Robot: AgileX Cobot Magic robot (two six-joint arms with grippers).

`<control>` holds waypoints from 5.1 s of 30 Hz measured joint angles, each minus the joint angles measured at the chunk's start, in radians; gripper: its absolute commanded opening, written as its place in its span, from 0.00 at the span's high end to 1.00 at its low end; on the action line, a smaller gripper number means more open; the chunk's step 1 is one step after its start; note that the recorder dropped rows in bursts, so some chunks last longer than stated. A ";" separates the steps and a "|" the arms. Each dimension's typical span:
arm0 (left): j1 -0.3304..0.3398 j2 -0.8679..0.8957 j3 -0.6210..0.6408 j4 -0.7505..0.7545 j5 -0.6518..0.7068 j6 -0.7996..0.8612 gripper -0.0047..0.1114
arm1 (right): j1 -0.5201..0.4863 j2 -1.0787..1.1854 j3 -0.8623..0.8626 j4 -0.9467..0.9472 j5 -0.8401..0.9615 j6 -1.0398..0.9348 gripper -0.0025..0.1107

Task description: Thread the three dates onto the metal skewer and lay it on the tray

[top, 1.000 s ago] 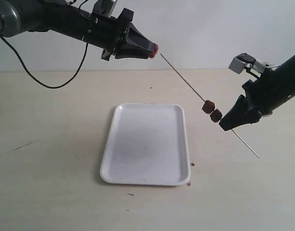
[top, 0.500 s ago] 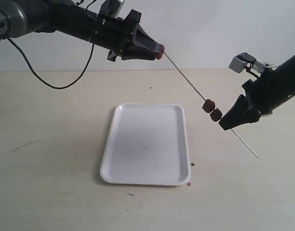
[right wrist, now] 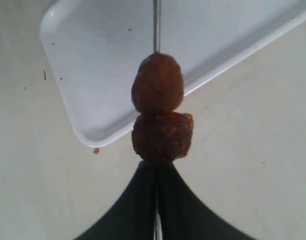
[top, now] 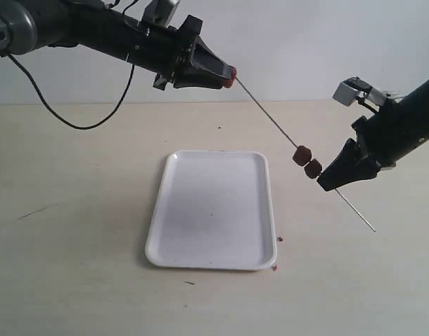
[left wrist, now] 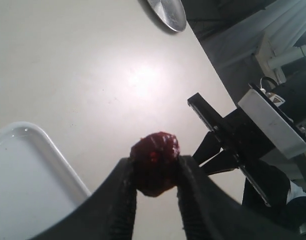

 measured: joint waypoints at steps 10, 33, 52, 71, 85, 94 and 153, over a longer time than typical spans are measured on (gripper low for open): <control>0.011 0.000 0.000 0.012 0.000 0.000 0.71 | 0.000 0.000 0.000 -0.002 0.029 -0.006 0.98; 0.018 -0.006 0.000 -0.009 0.000 0.000 0.71 | 0.000 0.000 0.000 0.007 0.019 -0.006 0.98; -0.065 -0.010 0.000 0.116 0.000 0.000 0.71 | 0.000 0.000 0.000 0.016 0.037 -0.055 0.98; -0.178 -0.012 0.000 0.168 0.000 0.000 0.70 | -0.002 0.000 0.000 0.134 0.050 -0.092 0.98; -0.185 -0.012 0.000 0.216 0.002 0.000 0.27 | -0.002 0.000 0.000 0.141 0.035 -0.094 0.98; -0.161 -0.018 0.000 0.277 0.002 0.015 0.30 | -0.002 0.000 0.000 0.149 -0.038 -0.018 0.98; 0.060 -0.726 0.763 0.333 -0.548 0.259 0.96 | 0.556 0.137 0.004 -0.231 -0.547 1.506 0.65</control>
